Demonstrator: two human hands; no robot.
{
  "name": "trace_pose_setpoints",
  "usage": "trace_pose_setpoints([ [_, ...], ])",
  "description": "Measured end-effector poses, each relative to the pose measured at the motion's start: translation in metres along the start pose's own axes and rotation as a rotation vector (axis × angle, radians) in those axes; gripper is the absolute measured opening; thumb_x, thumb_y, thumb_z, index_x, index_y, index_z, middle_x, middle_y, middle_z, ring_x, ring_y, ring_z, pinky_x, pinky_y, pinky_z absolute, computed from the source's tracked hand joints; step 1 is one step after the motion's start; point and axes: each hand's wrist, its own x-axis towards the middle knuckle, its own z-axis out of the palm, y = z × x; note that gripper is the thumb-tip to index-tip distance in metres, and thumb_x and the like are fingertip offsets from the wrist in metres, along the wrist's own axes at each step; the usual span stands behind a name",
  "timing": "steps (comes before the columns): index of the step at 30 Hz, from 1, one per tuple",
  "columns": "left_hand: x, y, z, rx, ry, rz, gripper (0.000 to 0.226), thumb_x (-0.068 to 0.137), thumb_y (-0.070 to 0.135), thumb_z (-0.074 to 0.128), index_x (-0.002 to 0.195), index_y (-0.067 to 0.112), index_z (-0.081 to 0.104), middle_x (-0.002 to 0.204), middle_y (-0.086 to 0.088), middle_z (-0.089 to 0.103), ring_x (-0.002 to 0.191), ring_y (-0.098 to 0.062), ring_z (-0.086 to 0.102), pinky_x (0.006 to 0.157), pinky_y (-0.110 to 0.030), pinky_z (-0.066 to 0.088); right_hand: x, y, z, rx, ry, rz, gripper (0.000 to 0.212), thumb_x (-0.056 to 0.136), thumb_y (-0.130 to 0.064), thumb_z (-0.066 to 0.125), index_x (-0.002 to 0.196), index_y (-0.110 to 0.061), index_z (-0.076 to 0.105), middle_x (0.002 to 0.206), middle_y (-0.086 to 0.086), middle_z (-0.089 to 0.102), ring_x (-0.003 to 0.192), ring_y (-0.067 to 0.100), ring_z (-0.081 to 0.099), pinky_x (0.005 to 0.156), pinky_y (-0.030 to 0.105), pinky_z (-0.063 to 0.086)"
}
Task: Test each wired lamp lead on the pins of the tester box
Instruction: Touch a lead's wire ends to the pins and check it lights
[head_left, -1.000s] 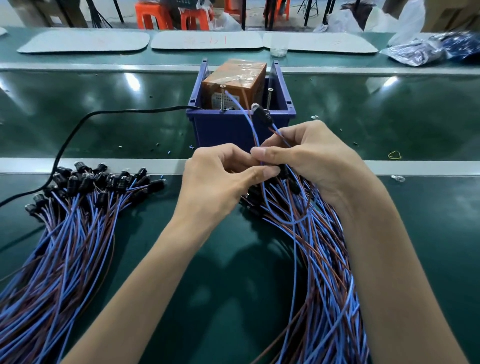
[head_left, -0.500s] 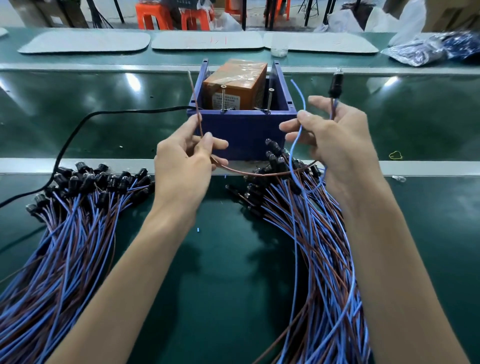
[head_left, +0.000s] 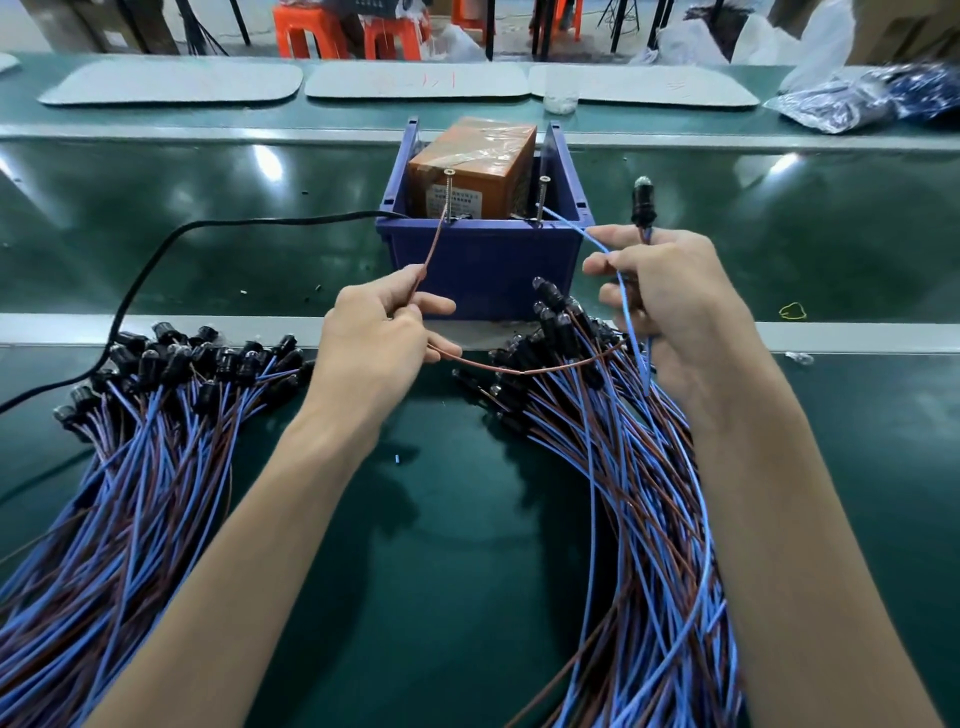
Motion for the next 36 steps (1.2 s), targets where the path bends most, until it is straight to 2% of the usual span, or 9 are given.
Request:
trace_pose_setpoints([
  [3, 0.001, 0.001, -0.001, 0.001, -0.009, -0.006, 0.045, 0.095, -0.007, 0.036, 0.129, 0.012, 0.057, 0.089, 0.008, 0.067, 0.050, -0.002, 0.064, 0.049, -0.007, 0.042, 0.000, -0.002, 0.000, 0.041, -0.030, 0.015, 0.028, 0.092, 0.007, 0.035, 0.091, -0.008, 0.059, 0.060, 0.000, 0.051, 0.032, 0.003, 0.032, 0.031, 0.013, 0.020],
  [8, 0.000, 0.005, -0.001, 0.005, -0.011, -0.011, 0.044, 0.095, -0.007, 0.036, 0.129, 0.010, 0.057, 0.087, 0.009, 0.067, 0.049, -0.001, 0.063, 0.049, -0.007, 0.042, 0.002, -0.002, 0.000, 0.057, -0.048, 0.024, 0.034, 0.088, 0.009, 0.030, 0.088, -0.005, 0.060, 0.059, 0.001, 0.042, 0.033, 0.002, 0.029, 0.032, 0.013, 0.020],
  [14, -0.003, 0.009, -0.001, 0.025, -0.034, -0.011, 0.045, 0.094, -0.008, 0.035, 0.125, 0.010, 0.060, 0.086, 0.010, 0.067, 0.047, 0.000, 0.061, 0.049, -0.007, 0.042, 0.005, 0.001, -0.003, 0.039, -0.060, 0.003, 0.031, 0.090, 0.001, 0.033, 0.089, -0.009, 0.063, 0.055, -0.005, 0.036, 0.033, 0.003, 0.023, 0.032, 0.013, 0.017],
  [20, -0.007, 0.012, 0.001, 0.047, -0.050, -0.004, 0.048, 0.092, -0.010, 0.033, 0.124, 0.012, 0.062, 0.086, 0.010, 0.068, 0.047, 0.000, 0.062, 0.050, -0.007, 0.042, 0.005, 0.008, -0.004, -0.001, -0.045, -0.109, 0.025, 0.096, -0.005, 0.047, 0.081, -0.013, 0.066, 0.040, -0.016, 0.036, 0.033, 0.001, 0.027, 0.036, 0.010, 0.021],
  [36, -0.012, 0.017, 0.004, 0.064, -0.076, 0.004, 0.049, 0.091, -0.011, 0.033, 0.123, 0.011, 0.062, 0.084, 0.011, 0.067, 0.047, -0.001, 0.061, 0.050, -0.008, 0.043, 0.007, 0.010, -0.011, 0.027, -0.052, -0.137, 0.029, 0.088, 0.001, 0.042, 0.083, -0.009, 0.069, 0.041, -0.016, 0.036, 0.036, 0.001, 0.022, 0.034, 0.013, 0.018],
])
